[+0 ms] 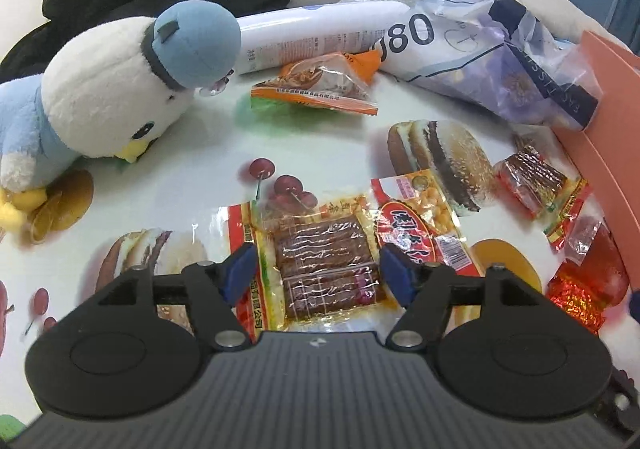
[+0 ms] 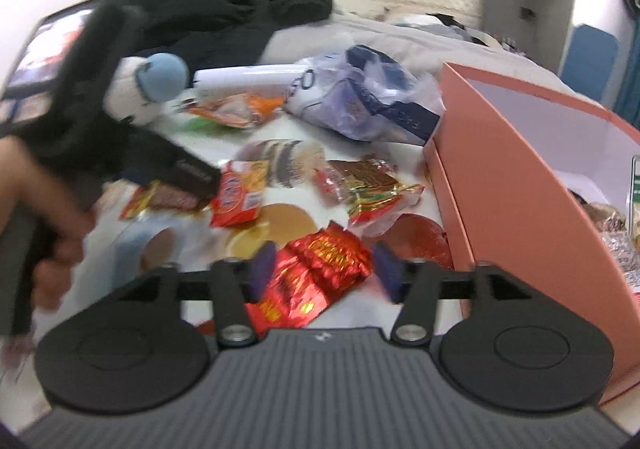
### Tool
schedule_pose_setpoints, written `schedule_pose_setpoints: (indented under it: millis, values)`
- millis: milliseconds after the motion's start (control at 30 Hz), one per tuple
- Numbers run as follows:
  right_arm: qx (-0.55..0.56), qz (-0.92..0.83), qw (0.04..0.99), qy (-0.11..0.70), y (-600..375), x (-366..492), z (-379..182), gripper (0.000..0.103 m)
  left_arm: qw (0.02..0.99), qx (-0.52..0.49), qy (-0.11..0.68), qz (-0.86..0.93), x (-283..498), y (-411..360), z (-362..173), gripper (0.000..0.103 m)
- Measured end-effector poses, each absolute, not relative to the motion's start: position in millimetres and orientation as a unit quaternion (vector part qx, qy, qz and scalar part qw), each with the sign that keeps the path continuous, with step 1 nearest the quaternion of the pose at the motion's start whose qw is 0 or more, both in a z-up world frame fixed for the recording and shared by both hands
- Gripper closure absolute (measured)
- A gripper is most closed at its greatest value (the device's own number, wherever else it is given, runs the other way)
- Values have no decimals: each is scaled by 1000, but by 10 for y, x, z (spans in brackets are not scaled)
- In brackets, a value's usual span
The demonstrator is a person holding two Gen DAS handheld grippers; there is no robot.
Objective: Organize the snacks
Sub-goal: 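Grasp the red foil candy with the right gripper while the left holds the meat-strip pack, then carry the meat-strip pack and red foil candy over the pink box with both grippers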
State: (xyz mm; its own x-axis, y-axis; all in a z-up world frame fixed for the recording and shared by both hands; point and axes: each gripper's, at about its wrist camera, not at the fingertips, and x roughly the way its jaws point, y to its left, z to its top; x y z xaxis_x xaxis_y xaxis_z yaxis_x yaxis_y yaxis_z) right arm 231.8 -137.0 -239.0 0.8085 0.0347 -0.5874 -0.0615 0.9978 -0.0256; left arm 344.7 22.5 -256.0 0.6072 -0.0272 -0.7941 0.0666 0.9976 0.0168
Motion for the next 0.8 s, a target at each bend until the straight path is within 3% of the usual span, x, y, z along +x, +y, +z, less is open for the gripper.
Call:
schedule_pose_setpoints:
  millis: [233,800]
  values:
    - [2,19,942,334,-1400,2585,-2593,41,899,20,437,-30,3416,194,-2581,40]
    - [-12,35,944,329,-1429,2474,-2510,43,899,-20,434,-51,3064,299,-2401,43]
